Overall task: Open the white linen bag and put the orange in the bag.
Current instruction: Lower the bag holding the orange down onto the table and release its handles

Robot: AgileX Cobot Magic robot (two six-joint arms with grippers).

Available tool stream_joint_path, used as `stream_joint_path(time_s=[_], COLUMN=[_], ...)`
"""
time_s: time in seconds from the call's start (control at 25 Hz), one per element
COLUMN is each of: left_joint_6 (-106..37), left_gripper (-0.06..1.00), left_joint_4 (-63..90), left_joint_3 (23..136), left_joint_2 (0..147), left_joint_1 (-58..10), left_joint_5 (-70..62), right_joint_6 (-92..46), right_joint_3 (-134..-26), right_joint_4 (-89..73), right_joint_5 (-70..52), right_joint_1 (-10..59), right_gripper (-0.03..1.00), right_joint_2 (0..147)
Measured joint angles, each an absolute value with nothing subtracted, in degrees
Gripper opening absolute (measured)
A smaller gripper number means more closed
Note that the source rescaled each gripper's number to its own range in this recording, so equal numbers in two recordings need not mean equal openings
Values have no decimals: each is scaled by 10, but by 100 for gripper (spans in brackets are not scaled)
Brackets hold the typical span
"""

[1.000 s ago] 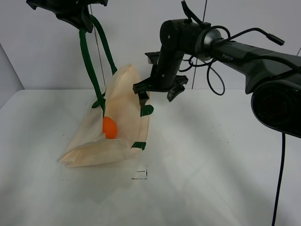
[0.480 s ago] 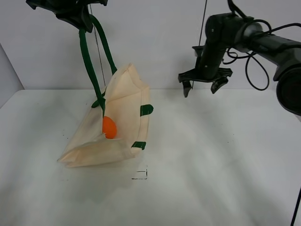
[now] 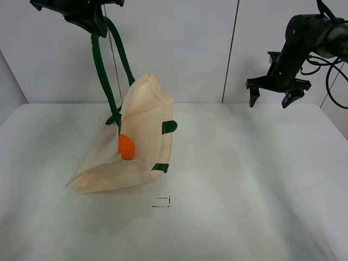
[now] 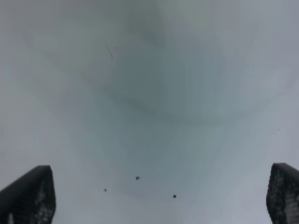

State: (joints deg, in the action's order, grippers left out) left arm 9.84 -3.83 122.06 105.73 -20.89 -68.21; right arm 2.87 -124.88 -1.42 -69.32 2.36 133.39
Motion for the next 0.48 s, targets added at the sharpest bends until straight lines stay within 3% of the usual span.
stream_joint_path(time_s=[0.2,0.48], left_joint_6=[98,98], left_gripper=[0,0], left_joint_4=[-38,-38], left_joint_3=[1221,1221], left_joint_2=[1057,1057], left_joint_1=[-209,-209], left_joint_5=[-682,-682], right_joint_6=[22,5], right_joint_3=[-1203,-993], right_joint_4=[-27,-29], right_joint_5=[-693,-692], right_joint_1=[25,25], right_gripper=[100,100], right_joint_2=[1296,1128])
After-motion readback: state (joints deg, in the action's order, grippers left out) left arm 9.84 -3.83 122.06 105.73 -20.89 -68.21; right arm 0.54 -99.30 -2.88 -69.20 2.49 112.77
